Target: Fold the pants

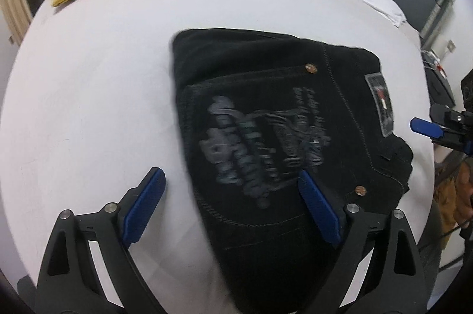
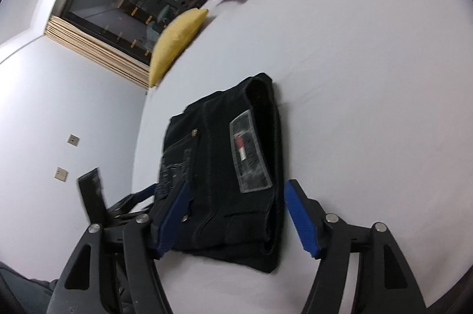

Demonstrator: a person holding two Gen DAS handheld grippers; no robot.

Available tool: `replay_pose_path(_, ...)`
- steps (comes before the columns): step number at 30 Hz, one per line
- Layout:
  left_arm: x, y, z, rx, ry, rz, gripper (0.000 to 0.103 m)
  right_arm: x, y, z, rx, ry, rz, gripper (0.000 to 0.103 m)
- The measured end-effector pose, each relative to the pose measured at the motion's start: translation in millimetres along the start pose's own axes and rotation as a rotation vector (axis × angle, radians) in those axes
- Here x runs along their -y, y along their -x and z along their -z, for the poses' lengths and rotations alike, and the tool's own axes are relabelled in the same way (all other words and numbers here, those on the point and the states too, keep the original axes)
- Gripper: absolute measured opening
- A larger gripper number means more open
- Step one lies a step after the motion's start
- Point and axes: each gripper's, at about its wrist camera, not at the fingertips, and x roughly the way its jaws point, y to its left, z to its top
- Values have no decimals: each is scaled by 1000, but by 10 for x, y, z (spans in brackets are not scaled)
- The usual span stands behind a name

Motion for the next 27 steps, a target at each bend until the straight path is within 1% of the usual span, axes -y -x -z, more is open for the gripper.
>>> replay_pose_path(2, -103, 36, -36, 3, 14, -16, 92, 62, -52, -73, -13, -4, 3, 69)
replay_pose_path(5, -197, 13, -64, -16, 30, -6, 92, 132, -240, -137, -60, -15, 3, 69)
replay_pose_path(9, -100, -104, -188, -28, 20, 1, 92, 198, -489, -182, -126, -20, 25, 69)
replay_pose_path(13, -17, -187, -231, -48, 11, 28, 92, 180, -544, -245, -121, -16, -2, 70)
replay_pose_path(16, -31, -149, -218, -47, 3, 28, 92, 124, -616, -269, -135, 20, 9, 69)
replay_pose_path(17, -23, -158, -228, -49, 1, 30, 90, 105, -631, -275, -137, 28, 13, 68)
replay_pose_path(18, -12, -162, -232, -51, -3, 38, 87, 91, -632, -280, -141, 38, 17, 63)
replay_pose_path(19, 2, -169, -237, -52, -7, 56, 78, 88, -629, -275, -144, 47, 28, 58)
replay_pose_path(20, 18, -173, -244, -54, -11, 58, 75, 94, -620, -270, -146, 52, 40, 47)
replay_pose_path(21, 18, -201, -310, -54, -17, 59, 72, 107, -613, -268, -148, 52, 51, 40)
replay_pose_path(22, 31, -189, -317, -53, -23, 64, 63, 112, -599, -263, -144, 50, 54, 37)
replay_pose_path(23, 51, -186, -332, -51, -27, 69, 57, 106, -591, -257, -139, 52, 59, 34)
replay_pose_path(24, 61, -171, -338, -46, -33, 65, 53, 65, -579, -242, -131, 67, 76, 31)
replay_pose_path(26, 42, -155, -356, -43, -28, 60, 38, -16, -571, -218, -118, 90, 115, 28)
replay_pose_path(27, 2, -135, -361, -40, -17, 62, 37, -85, -562, -204, -108, 110, 152, 27)
